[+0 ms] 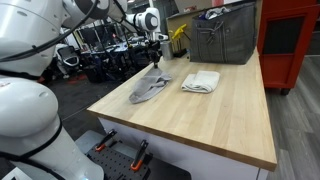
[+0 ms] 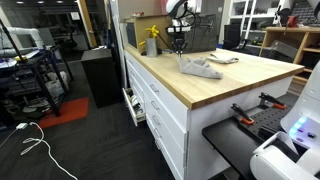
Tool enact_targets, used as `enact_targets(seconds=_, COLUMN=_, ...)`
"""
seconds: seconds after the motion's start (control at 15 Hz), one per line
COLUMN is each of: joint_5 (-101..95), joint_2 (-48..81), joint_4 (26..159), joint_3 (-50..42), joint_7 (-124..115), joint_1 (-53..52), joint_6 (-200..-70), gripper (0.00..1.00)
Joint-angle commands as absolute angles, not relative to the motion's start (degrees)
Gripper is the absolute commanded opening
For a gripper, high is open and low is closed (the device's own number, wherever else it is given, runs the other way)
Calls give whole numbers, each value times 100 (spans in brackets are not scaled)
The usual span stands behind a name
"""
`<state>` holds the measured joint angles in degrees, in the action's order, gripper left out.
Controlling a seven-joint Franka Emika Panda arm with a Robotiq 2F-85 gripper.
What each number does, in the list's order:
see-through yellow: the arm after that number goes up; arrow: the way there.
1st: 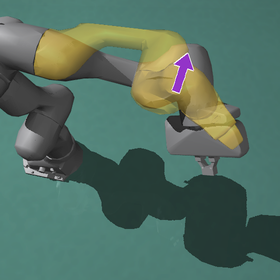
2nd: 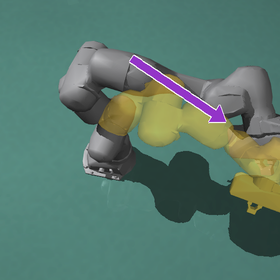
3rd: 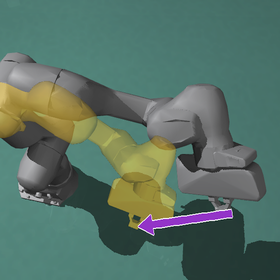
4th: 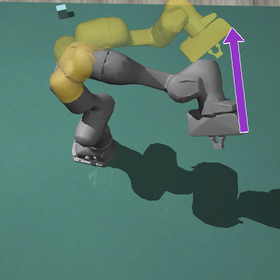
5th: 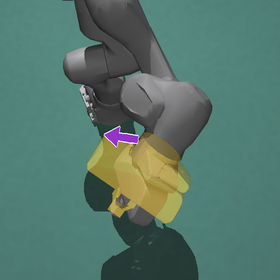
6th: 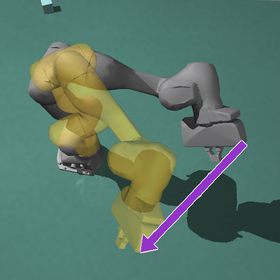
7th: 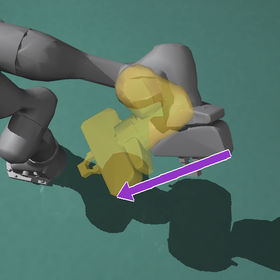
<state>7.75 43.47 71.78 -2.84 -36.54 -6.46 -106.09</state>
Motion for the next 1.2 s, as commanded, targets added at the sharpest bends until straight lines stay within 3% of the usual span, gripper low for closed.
enact_targets(seconds=0.0, joint_5=585, joint_2=4520, joint_4=6404, joint_3=-327, joint_7=-3871, joint_1=-762, joint_6=-10176, gripper=1)
enact_targets(seconds=0.4, joint_5=351, joint_2=4865, joint_4=5321, joint_3=-268, joint_7=-3763, joint_1=-969, joint_6=-9646, gripper=1)
enact_targets(seconds=0.47, joint_5=333, joint_2=4915, joint_4=5199, joint_3=-254, joint_7=-3733, joint_1=-994, joint_6=-9570, gripper=29)
enact_targets(seconds=0.6, joint_5=397, joint_2=4918, joint_4=5083, joint_3=-216, joint_7=-3691, joint_1=-987, joint_6=-9513, gripper=37)
enact_targets(seconds=1.13, joint_5=1630, joint_2=4378, joint_4=5969, joint_3=-18, joint_7=-3515, joint_1=-307, joint_6=-9652, gripper=98)
